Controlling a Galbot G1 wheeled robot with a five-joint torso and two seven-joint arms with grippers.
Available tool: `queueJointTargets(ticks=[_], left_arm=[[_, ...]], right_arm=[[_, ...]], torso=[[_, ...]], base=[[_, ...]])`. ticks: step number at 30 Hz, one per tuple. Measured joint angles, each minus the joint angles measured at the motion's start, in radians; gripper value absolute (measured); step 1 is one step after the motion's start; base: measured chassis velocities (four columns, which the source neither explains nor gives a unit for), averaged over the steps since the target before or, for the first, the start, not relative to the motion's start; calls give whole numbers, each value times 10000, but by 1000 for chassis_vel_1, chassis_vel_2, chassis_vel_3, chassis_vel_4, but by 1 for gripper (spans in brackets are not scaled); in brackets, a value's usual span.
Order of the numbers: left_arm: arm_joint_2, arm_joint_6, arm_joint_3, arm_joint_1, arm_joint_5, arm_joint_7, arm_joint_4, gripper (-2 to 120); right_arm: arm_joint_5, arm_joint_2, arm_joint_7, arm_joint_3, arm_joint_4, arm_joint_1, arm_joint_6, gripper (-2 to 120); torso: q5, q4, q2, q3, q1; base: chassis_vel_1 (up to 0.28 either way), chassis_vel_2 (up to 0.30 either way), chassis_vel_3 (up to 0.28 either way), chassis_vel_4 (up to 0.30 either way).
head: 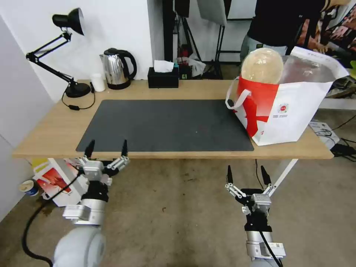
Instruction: Pick up the trash from the table and place it into the takeout bag.
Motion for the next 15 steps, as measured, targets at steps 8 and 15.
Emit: queueJointTargets(ticks=[8, 15], left_arm=[[82, 34, 259, 179, 192, 168, 350, 100], [22, 13, 378, 306, 391, 54, 456, 100]], right_arm=[[0, 0, 0, 0, 0, 0, 0, 100], [0, 0, 0, 0, 0, 1, 0, 100]], torso=[[0, 0, 0, 0, 1], [-1, -1, 0, 0, 0]], base=[[0, 0, 0, 0], [0, 0, 0, 0]])
